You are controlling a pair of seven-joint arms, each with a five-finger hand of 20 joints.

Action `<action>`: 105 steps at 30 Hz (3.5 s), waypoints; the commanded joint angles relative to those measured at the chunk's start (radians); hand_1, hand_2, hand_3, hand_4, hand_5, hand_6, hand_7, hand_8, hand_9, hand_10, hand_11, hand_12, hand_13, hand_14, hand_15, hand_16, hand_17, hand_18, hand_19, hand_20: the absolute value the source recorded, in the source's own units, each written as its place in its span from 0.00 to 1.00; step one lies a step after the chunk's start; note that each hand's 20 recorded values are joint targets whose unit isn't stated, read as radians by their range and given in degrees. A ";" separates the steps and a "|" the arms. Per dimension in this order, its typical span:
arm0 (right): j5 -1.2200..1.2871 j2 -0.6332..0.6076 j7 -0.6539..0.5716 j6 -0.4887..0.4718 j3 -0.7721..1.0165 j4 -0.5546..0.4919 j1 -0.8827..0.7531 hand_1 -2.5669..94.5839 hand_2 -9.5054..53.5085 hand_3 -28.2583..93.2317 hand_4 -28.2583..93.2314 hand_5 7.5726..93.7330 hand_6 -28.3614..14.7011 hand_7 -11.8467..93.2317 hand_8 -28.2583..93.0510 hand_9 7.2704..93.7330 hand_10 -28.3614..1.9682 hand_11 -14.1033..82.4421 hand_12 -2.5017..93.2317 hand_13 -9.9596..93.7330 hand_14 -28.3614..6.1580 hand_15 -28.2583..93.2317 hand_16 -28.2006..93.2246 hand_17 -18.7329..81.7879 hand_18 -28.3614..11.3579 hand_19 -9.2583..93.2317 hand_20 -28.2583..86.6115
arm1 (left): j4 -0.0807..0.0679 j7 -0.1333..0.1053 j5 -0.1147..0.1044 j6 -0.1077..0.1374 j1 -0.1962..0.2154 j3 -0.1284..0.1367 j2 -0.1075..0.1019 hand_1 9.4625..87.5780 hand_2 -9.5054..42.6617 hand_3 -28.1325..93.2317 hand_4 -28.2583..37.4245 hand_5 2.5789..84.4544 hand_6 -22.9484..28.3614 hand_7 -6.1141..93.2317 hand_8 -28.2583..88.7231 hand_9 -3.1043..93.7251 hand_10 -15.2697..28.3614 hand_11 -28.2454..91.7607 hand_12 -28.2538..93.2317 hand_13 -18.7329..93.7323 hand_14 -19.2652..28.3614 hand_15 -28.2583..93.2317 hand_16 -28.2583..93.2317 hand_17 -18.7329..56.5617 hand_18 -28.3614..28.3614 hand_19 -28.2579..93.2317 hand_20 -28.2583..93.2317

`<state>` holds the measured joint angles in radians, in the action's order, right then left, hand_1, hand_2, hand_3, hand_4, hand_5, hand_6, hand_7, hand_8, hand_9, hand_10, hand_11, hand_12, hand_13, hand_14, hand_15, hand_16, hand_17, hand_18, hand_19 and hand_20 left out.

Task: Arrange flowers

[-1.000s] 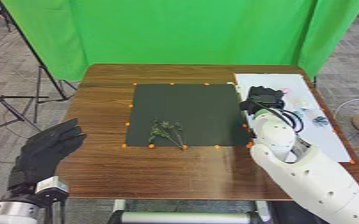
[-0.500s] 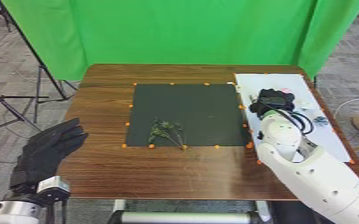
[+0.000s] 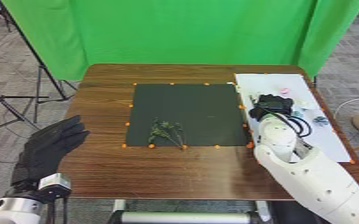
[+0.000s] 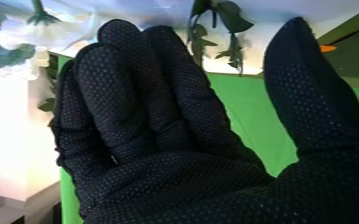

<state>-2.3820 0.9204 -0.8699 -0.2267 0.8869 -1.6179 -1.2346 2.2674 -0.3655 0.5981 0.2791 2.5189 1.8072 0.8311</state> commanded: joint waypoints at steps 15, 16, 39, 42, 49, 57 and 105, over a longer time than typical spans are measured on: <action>-0.004 0.059 -0.020 -0.001 0.010 0.077 -0.011 0.55 0.06 0.83 0.00 0.87 0.58 0.36 0.29 0.83 0.48 0.58 0.33 0.75 0.40 0.85 0.42 0.44 0.00 0.92 0.51 | -0.002 -0.017 -0.003 -0.001 0.011 -0.010 0.004 0.23 0.28 0.91 0.24 0.52 0.71 0.19 0.17 0.41 0.85 0.51 0.30 0.40 0.98 0.69 0.14 0.12 0.88 0.70 0.33; -0.004 0.061 -0.018 0.002 0.013 0.077 -0.015 0.55 0.06 0.84 0.00 0.87 0.58 0.37 0.30 0.84 0.48 0.58 0.33 0.75 0.40 0.85 0.42 0.44 0.00 0.92 0.51 | -0.002 -0.018 -0.005 -0.001 0.013 -0.009 0.003 0.23 0.28 0.91 0.24 0.52 0.71 0.19 0.17 0.41 0.85 0.51 0.30 0.40 0.99 0.69 0.14 0.12 0.88 0.70 0.33; 0.016 0.037 -0.025 0.252 -0.002 0.011 0.020 0.54 0.03 0.89 0.00 0.90 0.58 0.36 0.38 0.88 0.49 0.62 0.36 0.79 0.46 0.87 0.44 0.47 0.00 0.95 0.54 | 0.002 -0.014 -0.004 0.002 0.025 -0.007 0.011 0.23 0.28 0.91 0.24 0.52 0.71 0.19 0.17 0.41 0.85 0.51 0.30 0.40 0.99 0.69 0.14 0.12 0.88 0.71 0.33; 0.007 0.032 -0.009 0.270 -0.014 -0.017 0.026 0.54 0.02 0.89 0.00 0.91 0.58 0.35 0.38 0.88 0.49 0.62 0.36 0.79 0.45 0.87 0.45 0.47 0.00 0.95 0.54 | 0.005 -0.014 -0.003 0.003 0.033 -0.002 0.013 0.23 0.28 0.91 0.24 0.52 0.71 0.19 0.17 0.41 0.85 0.51 0.30 0.40 0.99 0.69 0.14 0.12 0.88 0.71 0.33; 0.002 0.023 0.013 0.288 -0.021 -0.081 0.016 0.54 0.01 0.89 0.01 0.91 0.58 0.35 0.39 0.89 0.49 0.62 0.36 0.80 0.45 0.87 0.45 0.47 0.00 0.95 0.54 | 0.007 -0.008 0.001 0.002 0.030 -0.003 0.015 0.23 0.28 0.91 0.24 0.52 0.71 0.19 0.17 0.41 0.85 0.51 0.30 0.40 0.98 0.69 0.14 0.12 0.88 0.71 0.33; 0.003 0.012 0.042 0.291 -0.031 -0.181 -0.046 0.54 0.01 0.89 0.01 0.92 0.57 0.34 0.40 0.89 0.48 0.61 0.36 0.80 0.43 0.88 0.45 0.48 0.00 0.96 0.54 | 0.011 -0.007 0.001 0.005 0.045 0.007 0.019 0.23 0.28 0.91 0.24 0.52 0.71 0.19 0.17 0.41 0.85 0.51 0.30 0.40 0.99 0.69 0.14 0.12 0.88 0.70 0.33; -0.024 -0.029 0.080 0.345 -0.138 -0.315 -0.191 0.46 0.01 0.88 0.04 0.88 0.57 0.36 0.34 0.85 0.44 0.63 0.31 0.77 0.40 0.87 0.44 0.45 0.00 0.94 0.53 | 0.008 0.017 0.007 -0.002 0.037 0.012 0.018 0.23 0.28 0.91 0.24 0.52 0.71 0.19 0.17 0.41 0.85 0.51 0.30 0.40 0.99 0.69 0.14 0.12 0.88 0.70 0.33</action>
<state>-2.3877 0.9094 -0.7872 0.0904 0.7338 -1.9202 -1.4263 2.2705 -0.3535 0.6020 0.2790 2.5435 1.8174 0.8428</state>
